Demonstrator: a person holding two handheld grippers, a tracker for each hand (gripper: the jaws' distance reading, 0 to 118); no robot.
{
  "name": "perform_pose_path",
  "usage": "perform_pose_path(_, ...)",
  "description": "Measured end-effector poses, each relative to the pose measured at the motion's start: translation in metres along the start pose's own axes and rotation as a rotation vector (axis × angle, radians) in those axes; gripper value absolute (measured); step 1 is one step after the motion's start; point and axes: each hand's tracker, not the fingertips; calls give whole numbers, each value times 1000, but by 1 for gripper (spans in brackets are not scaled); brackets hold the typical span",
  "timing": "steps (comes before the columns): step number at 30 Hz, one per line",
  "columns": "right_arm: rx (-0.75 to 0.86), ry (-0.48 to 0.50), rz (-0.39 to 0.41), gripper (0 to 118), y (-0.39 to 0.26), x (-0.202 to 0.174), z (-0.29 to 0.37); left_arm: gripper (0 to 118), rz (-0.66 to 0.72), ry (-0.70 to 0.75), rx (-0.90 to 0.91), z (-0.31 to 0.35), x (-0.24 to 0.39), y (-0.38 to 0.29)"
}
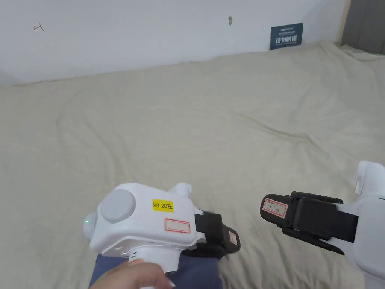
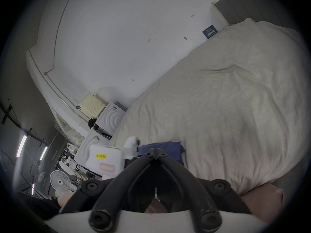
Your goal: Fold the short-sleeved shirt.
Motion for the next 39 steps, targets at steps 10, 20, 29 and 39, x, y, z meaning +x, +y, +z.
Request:
perform_pose_path(10, 350, -16, 511, 0, 4, -85, 42, 3, -446, 373, 1028, 177, 75, -115)
perform_pose_path(20, 722, -418, 737, 0, -49, -84, 35, 3, -531, 836, 1205, 175, 35, -175)
perform_pose_path(29, 644, -524, 629, 0, -66, -35, 21, 3, -439, 856, 1117, 160, 8, -176)
perform_pose_path(39, 661, -502, 569, 0, -54, -41, 28, 3, -500, 859, 1089, 152, 18, -171)
